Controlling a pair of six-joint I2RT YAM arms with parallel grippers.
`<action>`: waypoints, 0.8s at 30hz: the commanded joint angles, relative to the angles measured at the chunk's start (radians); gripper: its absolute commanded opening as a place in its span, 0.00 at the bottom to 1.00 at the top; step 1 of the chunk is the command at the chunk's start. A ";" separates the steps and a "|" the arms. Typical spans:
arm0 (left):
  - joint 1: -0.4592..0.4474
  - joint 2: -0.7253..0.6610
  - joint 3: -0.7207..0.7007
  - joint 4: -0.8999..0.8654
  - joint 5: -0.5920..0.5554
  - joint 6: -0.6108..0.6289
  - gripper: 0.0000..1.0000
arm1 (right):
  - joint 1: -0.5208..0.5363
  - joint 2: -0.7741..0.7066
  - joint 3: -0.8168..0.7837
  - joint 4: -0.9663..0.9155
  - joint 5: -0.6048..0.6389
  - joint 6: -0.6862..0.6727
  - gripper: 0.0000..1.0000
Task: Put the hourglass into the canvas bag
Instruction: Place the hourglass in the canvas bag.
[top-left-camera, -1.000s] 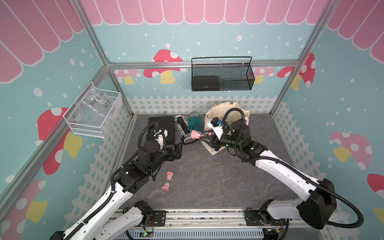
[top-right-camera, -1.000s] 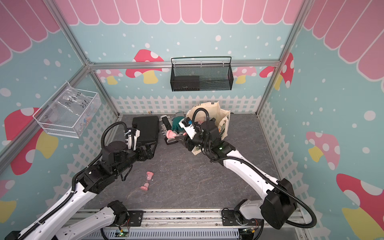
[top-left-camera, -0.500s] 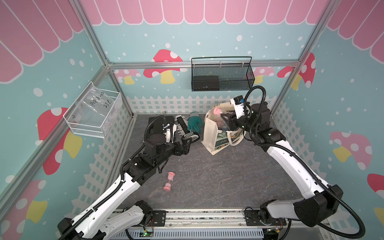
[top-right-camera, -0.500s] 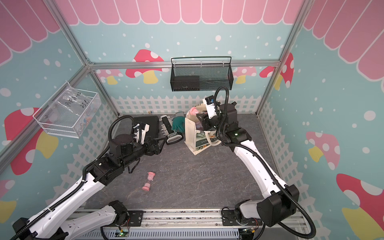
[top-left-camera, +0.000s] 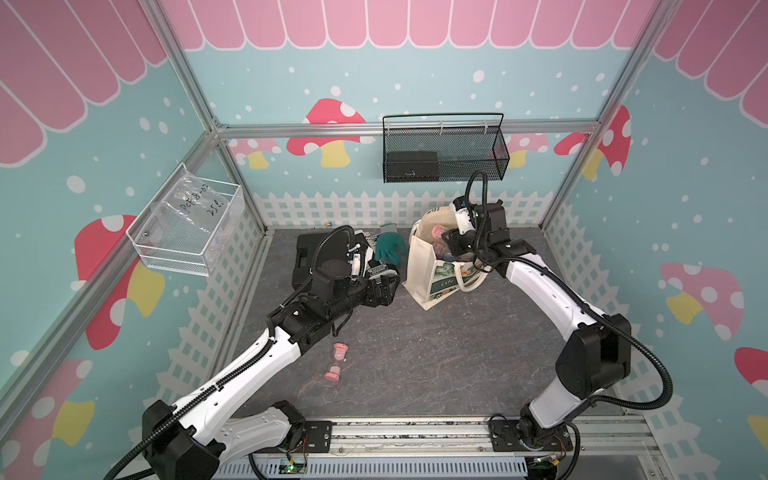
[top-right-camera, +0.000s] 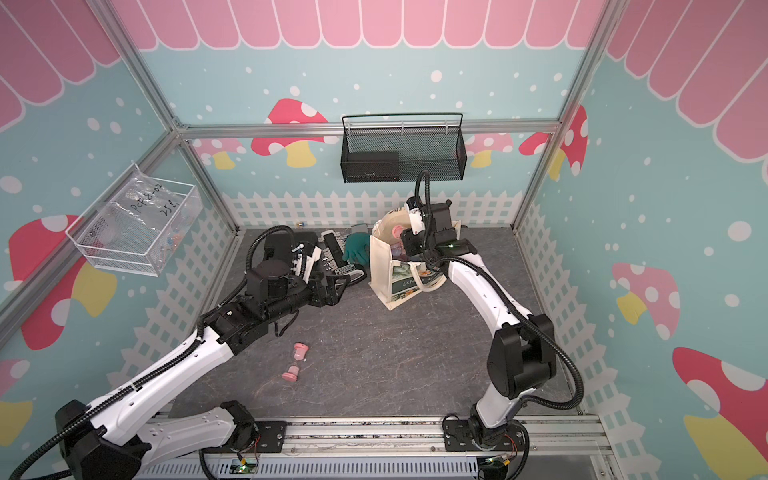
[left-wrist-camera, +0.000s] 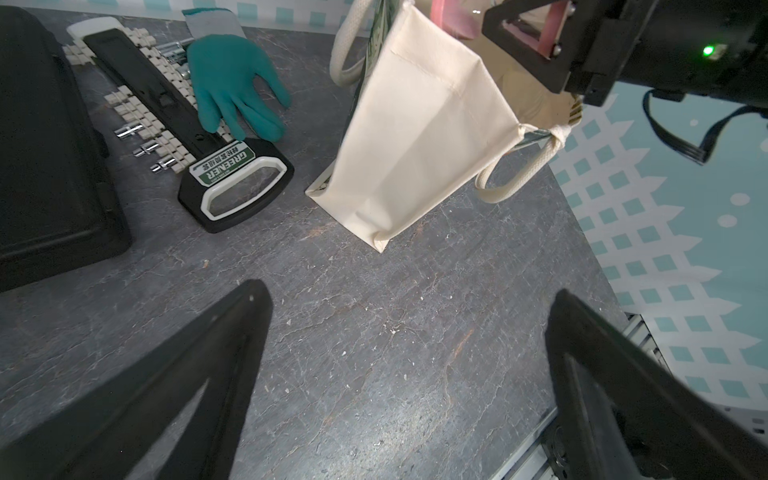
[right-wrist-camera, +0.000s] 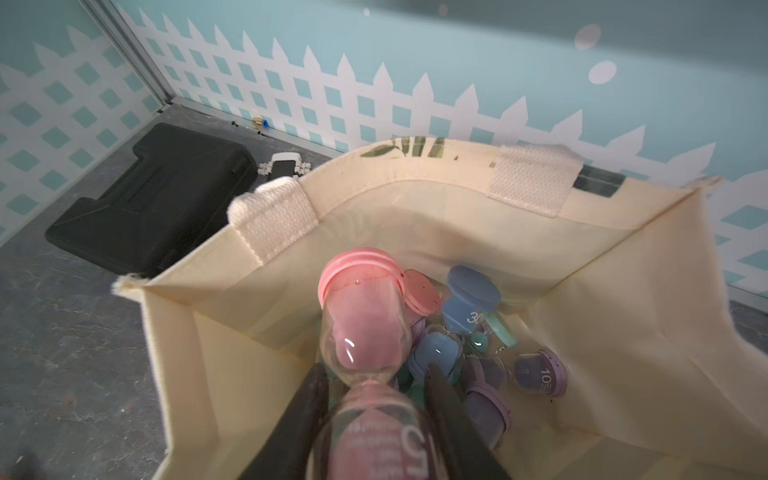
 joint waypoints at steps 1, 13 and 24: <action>-0.012 0.019 0.035 0.037 0.023 -0.011 0.99 | -0.005 0.031 0.044 0.000 0.042 -0.026 0.36; -0.026 0.032 0.023 0.064 0.017 -0.020 0.99 | -0.004 0.134 0.019 0.040 0.070 -0.044 0.40; -0.026 -0.003 -0.002 0.062 -0.028 -0.017 0.99 | -0.004 0.089 -0.048 0.076 0.077 -0.043 0.58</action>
